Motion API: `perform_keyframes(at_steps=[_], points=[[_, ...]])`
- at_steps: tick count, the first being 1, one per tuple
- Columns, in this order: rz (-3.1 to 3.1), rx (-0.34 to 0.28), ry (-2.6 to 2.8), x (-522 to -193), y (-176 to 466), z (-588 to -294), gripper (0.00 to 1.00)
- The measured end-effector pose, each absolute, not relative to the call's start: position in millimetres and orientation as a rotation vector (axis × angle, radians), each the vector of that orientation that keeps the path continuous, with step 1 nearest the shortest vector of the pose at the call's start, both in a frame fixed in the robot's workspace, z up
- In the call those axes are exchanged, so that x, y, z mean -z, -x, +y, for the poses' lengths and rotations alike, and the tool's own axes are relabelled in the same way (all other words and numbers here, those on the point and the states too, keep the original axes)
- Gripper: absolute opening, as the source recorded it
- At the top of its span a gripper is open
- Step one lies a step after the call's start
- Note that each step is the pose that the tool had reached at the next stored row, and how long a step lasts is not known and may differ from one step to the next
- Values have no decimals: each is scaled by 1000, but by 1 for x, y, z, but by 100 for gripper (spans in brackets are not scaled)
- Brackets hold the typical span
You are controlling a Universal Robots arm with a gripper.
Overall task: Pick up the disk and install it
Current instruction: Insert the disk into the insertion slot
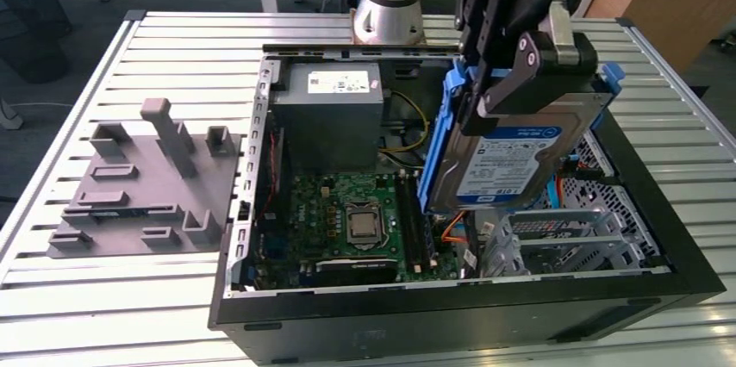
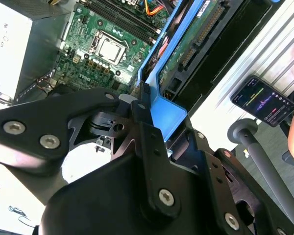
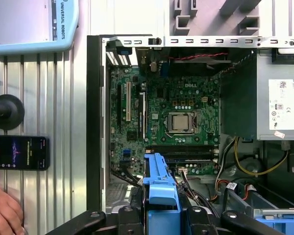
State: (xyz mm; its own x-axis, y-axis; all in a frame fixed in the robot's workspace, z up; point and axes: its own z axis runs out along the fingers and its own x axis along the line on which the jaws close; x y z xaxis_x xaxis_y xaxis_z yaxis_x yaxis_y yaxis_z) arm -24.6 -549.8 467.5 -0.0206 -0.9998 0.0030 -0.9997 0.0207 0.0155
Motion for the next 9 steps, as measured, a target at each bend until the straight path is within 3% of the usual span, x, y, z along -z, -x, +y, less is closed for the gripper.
perform_keyframes(at_steps=[9], points=[[-2235, 14, -2189, -466, 19, -563, 37]])
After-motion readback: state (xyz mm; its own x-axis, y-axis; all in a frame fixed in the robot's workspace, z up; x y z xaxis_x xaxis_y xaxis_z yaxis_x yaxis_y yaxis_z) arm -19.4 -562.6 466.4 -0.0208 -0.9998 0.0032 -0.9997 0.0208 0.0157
